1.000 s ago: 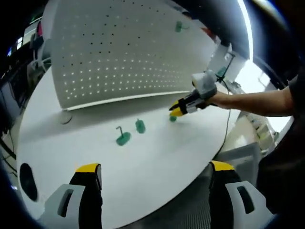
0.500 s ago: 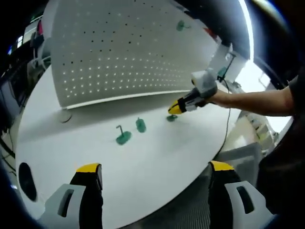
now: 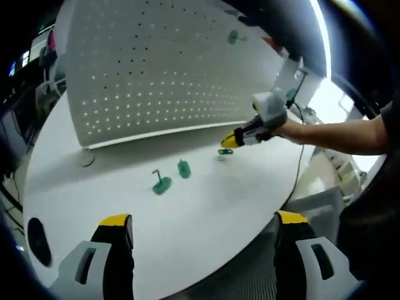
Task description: Insert the hook assembly into the mounting plate slot until the hook locks in place.
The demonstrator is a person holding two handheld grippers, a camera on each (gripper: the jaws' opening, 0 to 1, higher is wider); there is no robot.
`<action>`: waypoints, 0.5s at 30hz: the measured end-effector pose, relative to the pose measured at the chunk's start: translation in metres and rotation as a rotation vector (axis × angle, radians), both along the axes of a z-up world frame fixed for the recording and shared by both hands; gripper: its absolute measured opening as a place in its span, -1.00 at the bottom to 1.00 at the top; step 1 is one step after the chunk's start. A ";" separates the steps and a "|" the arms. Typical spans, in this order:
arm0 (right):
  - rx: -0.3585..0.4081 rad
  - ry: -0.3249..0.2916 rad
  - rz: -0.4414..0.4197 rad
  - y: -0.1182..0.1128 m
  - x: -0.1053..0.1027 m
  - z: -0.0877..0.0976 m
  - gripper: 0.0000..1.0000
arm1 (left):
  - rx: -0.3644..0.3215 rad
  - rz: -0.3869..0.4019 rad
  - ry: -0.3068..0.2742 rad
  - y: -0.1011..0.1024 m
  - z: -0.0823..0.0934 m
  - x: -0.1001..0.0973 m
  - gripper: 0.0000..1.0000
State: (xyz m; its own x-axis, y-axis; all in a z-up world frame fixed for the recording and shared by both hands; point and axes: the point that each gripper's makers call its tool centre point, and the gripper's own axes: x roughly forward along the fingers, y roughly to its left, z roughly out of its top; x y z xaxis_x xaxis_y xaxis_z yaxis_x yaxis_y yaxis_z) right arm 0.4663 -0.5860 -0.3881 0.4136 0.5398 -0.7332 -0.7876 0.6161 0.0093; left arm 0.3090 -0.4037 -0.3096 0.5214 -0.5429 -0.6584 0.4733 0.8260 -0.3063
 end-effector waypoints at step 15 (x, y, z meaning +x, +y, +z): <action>0.131 -0.172 -0.141 0.002 0.026 0.077 -1.00 | 0.003 0.010 -0.084 0.003 0.028 0.008 0.91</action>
